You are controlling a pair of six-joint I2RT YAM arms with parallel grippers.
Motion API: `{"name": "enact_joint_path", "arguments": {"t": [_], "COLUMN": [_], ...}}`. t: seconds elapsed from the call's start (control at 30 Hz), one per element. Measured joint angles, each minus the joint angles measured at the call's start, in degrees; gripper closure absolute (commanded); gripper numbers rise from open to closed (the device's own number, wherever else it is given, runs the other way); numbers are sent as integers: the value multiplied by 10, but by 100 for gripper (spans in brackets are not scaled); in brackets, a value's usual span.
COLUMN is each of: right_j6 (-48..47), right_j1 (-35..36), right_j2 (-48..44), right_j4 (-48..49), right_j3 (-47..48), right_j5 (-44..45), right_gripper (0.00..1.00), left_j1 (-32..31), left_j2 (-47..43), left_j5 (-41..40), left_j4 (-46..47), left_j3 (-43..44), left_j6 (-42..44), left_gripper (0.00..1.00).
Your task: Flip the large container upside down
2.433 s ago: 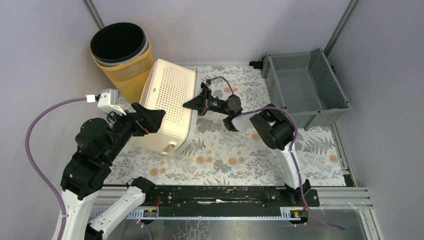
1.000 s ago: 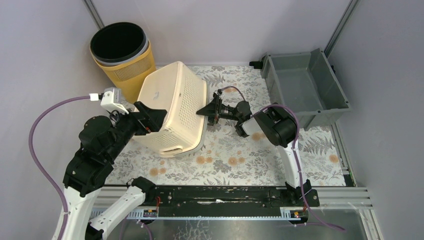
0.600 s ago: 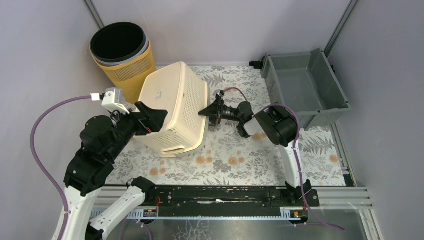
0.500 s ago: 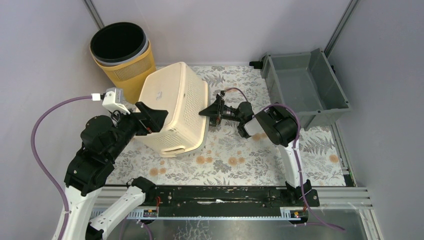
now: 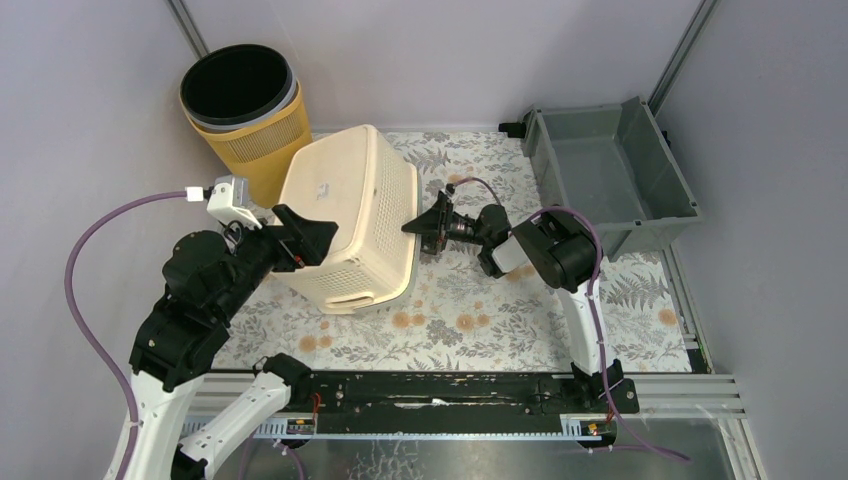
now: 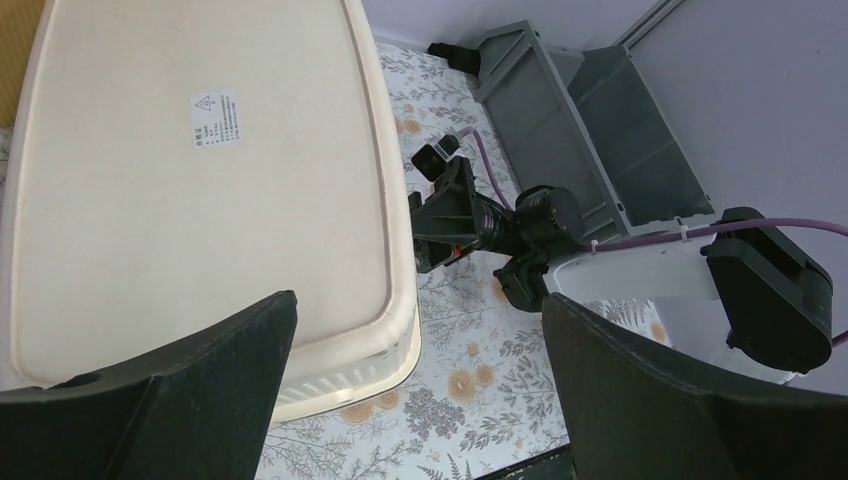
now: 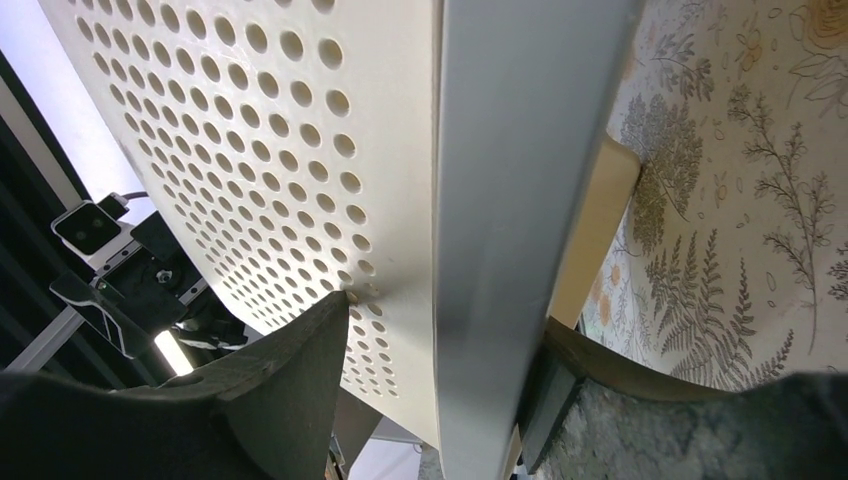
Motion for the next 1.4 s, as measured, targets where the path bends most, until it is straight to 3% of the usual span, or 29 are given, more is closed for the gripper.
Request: {"name": "enact_joint_path", "arguments": {"t": [1.4], "right_j6": [-23], "right_j1": [-30], "right_j2": [0], "right_j4": [-38], "right_j3": [-54], "right_j5": [-16], "right_gripper": [37], "left_j1": [0], "left_j2": [-5], "left_j5": [6], "left_j4": [0], "left_j3": [0], "left_j6": [-6], "left_gripper": [0]}}
